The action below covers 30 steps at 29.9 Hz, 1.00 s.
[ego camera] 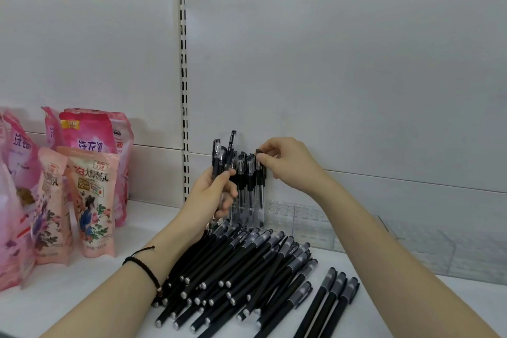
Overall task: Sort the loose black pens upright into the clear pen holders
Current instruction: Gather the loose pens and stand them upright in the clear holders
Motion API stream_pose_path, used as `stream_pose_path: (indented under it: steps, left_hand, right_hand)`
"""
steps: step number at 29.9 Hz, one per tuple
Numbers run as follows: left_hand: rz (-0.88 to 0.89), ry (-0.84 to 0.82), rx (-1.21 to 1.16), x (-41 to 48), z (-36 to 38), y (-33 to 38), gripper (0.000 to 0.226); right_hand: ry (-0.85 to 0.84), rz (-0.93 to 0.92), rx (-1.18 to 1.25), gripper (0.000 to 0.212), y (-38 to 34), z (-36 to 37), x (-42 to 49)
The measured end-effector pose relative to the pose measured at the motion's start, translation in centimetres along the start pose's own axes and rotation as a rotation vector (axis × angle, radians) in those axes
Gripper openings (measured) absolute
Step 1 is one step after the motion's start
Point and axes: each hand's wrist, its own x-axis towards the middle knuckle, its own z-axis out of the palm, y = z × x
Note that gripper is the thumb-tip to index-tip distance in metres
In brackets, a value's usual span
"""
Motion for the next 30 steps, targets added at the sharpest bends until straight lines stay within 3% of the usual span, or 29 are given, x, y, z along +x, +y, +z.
stream_pose_path:
  steps: [6, 10, 12, 14, 19, 25, 30]
  left_hand:
    - [0.081, -0.162, 0.056, -0.7, 0.5, 0.0, 0.013]
    - [0.089, -0.193, 0.054, -0.8, 0.6, 0.1, 0.007]
    - [0.075, -0.203, 0.015, -0.8, 0.6, 0.2, 0.007]
    - [0.054, -0.227, -0.012, -0.8, 0.6, 0.1, 0.013]
    - [0.035, -0.283, -0.023, -0.7, 0.6, -0.2, 0.034]
    - [-0.006, -0.158, 0.035, -0.6, 0.3, 0.0, 0.024]
    - [0.031, -0.02, 0.104, 0.0, -0.1, -0.4, 0.024]
  right_hand:
    - [0.041, 0.068, -0.146, 0.019, 0.5, 0.1, 0.1]
    - [-0.019, 0.124, -0.184, 0.03, 0.4, -0.3, -0.2]
    - [0.039, 0.102, -0.205, 0.032, 0.1, -0.6, -0.2]
    - [0.059, 0.089, -0.053, 0.029, -0.6, -0.9, -0.3]
    - [-0.073, 0.144, 0.248, 0.019, -1.4, -0.9, -0.8]
    - [0.106, 0.211, 0.564, 0.01, -0.7, -2.6, 0.0]
    - [0.276, 0.152, 0.215, 0.01, 0.2, -4.1, 0.1]
